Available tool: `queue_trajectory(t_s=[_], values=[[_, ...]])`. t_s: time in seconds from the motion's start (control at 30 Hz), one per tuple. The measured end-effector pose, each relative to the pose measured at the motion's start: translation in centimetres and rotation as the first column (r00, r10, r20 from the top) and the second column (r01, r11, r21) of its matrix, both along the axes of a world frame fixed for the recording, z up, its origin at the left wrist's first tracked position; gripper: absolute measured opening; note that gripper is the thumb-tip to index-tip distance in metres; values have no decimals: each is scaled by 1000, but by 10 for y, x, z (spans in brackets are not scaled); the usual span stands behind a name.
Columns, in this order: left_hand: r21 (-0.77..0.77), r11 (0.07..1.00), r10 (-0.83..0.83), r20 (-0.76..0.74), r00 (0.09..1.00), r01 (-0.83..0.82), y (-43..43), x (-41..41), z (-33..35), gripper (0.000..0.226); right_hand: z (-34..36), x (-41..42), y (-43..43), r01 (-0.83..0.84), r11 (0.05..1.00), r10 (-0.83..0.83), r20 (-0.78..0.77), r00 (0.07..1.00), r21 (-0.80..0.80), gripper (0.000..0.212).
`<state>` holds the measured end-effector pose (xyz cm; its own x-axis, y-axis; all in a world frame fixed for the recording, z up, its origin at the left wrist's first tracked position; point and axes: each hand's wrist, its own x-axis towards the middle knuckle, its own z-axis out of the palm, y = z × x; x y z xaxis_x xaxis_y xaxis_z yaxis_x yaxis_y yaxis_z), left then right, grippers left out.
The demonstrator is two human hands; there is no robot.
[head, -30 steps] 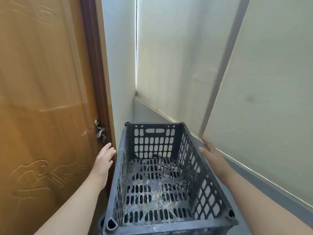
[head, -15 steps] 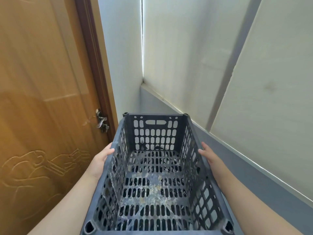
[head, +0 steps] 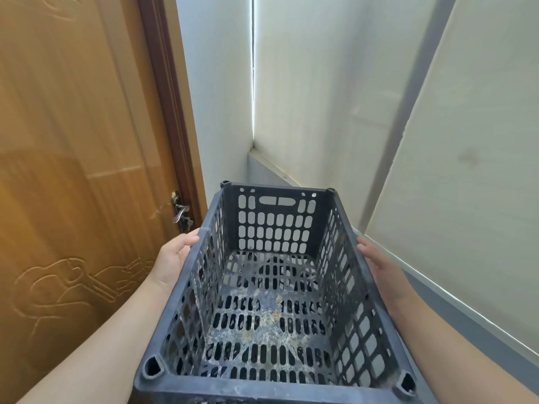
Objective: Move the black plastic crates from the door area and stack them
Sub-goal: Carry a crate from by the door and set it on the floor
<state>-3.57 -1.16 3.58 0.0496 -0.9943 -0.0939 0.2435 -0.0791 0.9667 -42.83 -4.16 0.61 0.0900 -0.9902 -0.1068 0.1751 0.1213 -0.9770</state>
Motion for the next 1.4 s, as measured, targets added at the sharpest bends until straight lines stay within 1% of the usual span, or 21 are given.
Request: queue_trajectory(t_s=[0.03, 0.1, 0.13, 0.2, 0.23, 0.27, 0.33, 0.37, 0.5, 0.57, 0.63, 0.77, 0.83, 0.9, 1.1, 1.2, 1.3, 1.33, 1.4], values=[[-20, 1000, -6, 7, 1000, 6, -1, -1, 5, 65, 2, -5, -3, 11, 1000, -11, 1, 1000, 6, 80], [-51, 999, -18, 28, 999, 19, -1, -8, 17, 59, 10, -13, -4, 27, 999, -28, -29, 999, -35, 62], [-57, 998, -27, 40, 999, 29, -1, -11, 22, 57, 15, -17, -2, 21, 999, -22, -39, 999, -47, 61], [-66, 997, -40, 69, 997, 45, 1, -20, 31, 58, 24, -25, 4, 20, 999, -21, -33, 999, -50, 70], [-73, 996, -44, 72, 996, 49, 1, -25, 34, 56, 29, -28, 9, 11, 998, -13, -26, 1000, -61, 68], [-76, 996, -47, 79, 996, 53, 2, -30, 37, 51, 32, -32, 12, -9, 996, 7, -14, 1000, -87, 62], [-68, 995, -61, 82, 995, 67, 4, -44, 41, 31, 45, -37, 29, 7, 995, -14, -60, 998, -104, 53], [-62, 995, -78, 81, 994, 83, 5, -51, 42, 30, 49, -41, 36, 22, 994, -30, -70, 997, -110, 52], [-66, 989, -124, 84, 989, 129, 8, -75, 41, 29, 54, -64, 71, 97, 986, -104, -45, 994, -136, 54], [-55, 981, -181, 73, 981, 185, 9, -85, 40, 47, 56, -74, 92, 142, 980, -150, -49, 987, -137, 51], [-54, 967, -244, 84, 966, 249, 11, -98, 41, 55, 58, -85, 117, 208, 968, -217, -52, 975, -140, 48], [-82, 921, -368, 127, 921, 380, 20, -130, 44, 63, 63, -104, 172, 327, 934, -337, -54, 940, -145, 48], [-98, 883, -448, 117, 886, 459, 26, -144, 43, 53, 65, -110, 199, 377, 916, -387, -55, 920, -141, 47], [-105, 843, -522, 86, 849, 528, 37, -160, 43, 45, 64, -118, 228, 408, 902, -420, -72, 905, -141, 41], [-71, 754, -651, 52, 757, 653, 74, -207, 35, 42, 66, -132, 323, 552, 824, -564, -87, 821, -130, 42], [-39, 715, -697, 34, 716, 698, 100, -236, 28, 30, 70, -135, 373, 632, 764, -645, -141, 751, -128, 37], [-12, 676, -737, 14, 676, 737, 127, -266, 22, 30, 75, -135, 417, 692, 716, -698, -76, 712, -92, 34], [-5, 665, -746, 12, 665, 747, 136, -275, 20, 30, 78, -135, 430, 719, 692, -722, -42, 691, -65, 36], [14, 633, -774, 19, 632, 774, 158, -302, 13, 31, 67, -153, 465, 763, 644, -765, -28, 644, -56, 40]])
